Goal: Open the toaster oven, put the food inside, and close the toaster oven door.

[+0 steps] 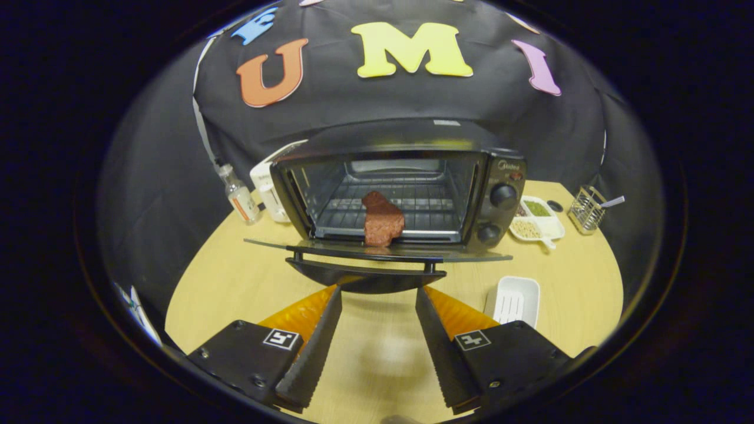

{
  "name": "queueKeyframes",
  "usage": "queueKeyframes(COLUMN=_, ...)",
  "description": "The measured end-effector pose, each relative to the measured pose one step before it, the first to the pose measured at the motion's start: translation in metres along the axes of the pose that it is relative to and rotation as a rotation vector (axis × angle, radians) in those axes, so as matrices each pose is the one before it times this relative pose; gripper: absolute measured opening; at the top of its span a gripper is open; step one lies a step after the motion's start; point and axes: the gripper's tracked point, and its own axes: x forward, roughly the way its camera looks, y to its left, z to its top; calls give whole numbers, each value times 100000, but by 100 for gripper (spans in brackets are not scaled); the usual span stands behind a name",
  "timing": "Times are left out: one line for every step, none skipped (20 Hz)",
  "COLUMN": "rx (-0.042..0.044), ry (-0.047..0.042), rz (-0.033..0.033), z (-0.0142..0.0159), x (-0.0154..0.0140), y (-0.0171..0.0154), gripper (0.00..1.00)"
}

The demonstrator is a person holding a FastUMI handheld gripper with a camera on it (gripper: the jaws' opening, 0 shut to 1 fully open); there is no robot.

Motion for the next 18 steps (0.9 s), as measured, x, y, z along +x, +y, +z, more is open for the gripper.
queueKeyframes(rx=-806, ry=-1427, rz=-210, z=1181, x=278, y=-28, gripper=82)
queueKeyframes(rx=-1436, ry=-1167, rz=-733, z=989, x=325, y=-90, gripper=83)
queueKeyframes(rx=-1118, ry=-1436, rz=-682, z=1198, x=377, y=-117, gripper=85)
queueKeyframes(rx=-369, ry=-1448, rz=39, z=1028, x=350, y=94, gripper=85)
queueKeyframes(rx=45, ry=-1311, rz=285, z=988, x=17, y=119, gripper=84)
queueKeyframes(rx=64, ry=-1944, rz=265, z=918, x=-139, y=149, gripper=82)
queueKeyframes(rx=-375, ry=-1481, rz=119, z=738, x=-194, y=7, gripper=81)
queueKeyframes(rx=-579, ry=-966, rz=191, z=311, x=-100, y=1, gripper=82)
queueKeyframes(rx=-381, ry=-263, rz=334, z=62, x=-281, y=49, gripper=81)
queueKeyframes(rx=512, ry=240, rz=625, z=-205, x=-470, y=56, gripper=81)
queueKeyframes(rx=1149, ry=342, rz=161, z=-115, x=-360, y=-154, gripper=81)
queueKeyframes(rx=1328, ry=-156, rz=37, z=-92, x=-471, y=-237, gripper=81)
queueKeyframes(rx=1014, ry=-349, rz=36, z=-5, x=-492, y=-226, gripper=81)
queueKeyframes(rx=683, ry=-306, rz=90, z=-110, x=-583, y=-252, gripper=82)
queueKeyframes(rx=429, ry=-228, rz=-22, z=25, x=-573, y=-293, gripper=82)
queueKeyframes(rx=286, ry=-304, rz=-201, z=-18, x=-577, y=-329, gripper=81)
queueKeyframes(rx=248, ry=-291, rz=-593, z=-29, x=-693, y=-360, gripper=81)
queueKeyframes(rx=557, ry=-505, rz=-231, z=-5, x=-729, y=-186, gripper=81)
